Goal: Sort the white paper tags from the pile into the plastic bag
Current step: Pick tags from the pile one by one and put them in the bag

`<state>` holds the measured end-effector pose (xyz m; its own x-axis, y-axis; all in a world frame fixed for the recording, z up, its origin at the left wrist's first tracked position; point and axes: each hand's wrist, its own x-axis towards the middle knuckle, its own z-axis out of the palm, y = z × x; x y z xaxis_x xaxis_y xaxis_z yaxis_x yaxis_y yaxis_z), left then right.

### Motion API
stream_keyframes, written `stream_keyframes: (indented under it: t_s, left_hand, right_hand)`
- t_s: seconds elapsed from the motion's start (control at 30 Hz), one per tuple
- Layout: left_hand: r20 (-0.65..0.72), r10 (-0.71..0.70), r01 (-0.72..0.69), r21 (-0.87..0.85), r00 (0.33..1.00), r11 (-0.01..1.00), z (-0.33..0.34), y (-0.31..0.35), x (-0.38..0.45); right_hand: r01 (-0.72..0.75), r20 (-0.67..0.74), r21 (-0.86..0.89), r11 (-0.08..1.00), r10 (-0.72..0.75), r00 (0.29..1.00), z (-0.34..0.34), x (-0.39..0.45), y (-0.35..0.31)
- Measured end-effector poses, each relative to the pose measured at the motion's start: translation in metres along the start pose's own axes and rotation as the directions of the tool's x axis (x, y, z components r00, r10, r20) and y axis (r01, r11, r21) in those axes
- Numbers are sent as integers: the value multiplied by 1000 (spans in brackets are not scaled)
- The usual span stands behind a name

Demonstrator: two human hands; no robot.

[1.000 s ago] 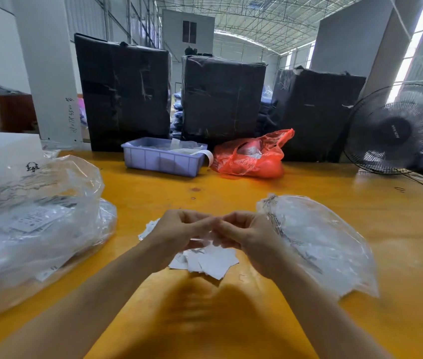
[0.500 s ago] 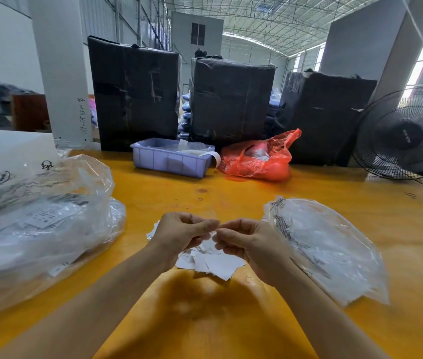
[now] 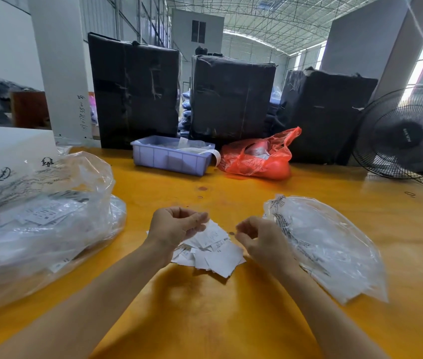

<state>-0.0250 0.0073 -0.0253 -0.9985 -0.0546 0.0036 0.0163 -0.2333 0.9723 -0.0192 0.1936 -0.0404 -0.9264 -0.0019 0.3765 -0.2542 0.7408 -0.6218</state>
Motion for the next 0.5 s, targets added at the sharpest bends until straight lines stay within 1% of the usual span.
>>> stream_keyframes:
  t_s: [0.03,0.1,0.13,0.2,0.27,0.3,0.33,0.4,0.47,0.5]
  left_hand:
    - [-3,3,-3,31,1000,1000,-2,-2,0]
    - [-6,15,-15,89,1000,996,-6,-5,1]
    - [-11,27,-25,116,1000,993,-7,-5,2]
    - [-38,66,-59,173,997,983,-8,-6,4]
    - [-74,111,-93,210,991,973,-9,-6,7]
    - [-88,126,-105,219,988,970,-10,-6,8]
    - [-97,135,-111,223,986,968,-11,-7,9]
    - [-101,135,-110,221,986,969,-12,-8,9]
    - [-96,125,-101,218,988,971,-12,-10,9]
    - [-93,123,-100,220,988,970,-12,-10,9]
  right_hand:
    - [-9,58,-40,999,11,998,0,0,3]
    - [-34,186,-67,997,46,981,2,0,5]
    - [-15,223,-95,995,36,974,5,-1,6]
    - [92,202,-184,979,-53,978,12,0,5]
    - [180,143,-200,963,-153,978,19,1,-1]
    - [208,142,-193,959,-182,973,23,3,-5]
    - [236,166,-194,952,-205,964,27,4,-8]
    - [298,282,-245,923,-227,932,35,9,-12]
    - [332,397,-314,889,-194,897,42,12,-10]
    - [330,415,-341,880,-174,893,43,13,-8]
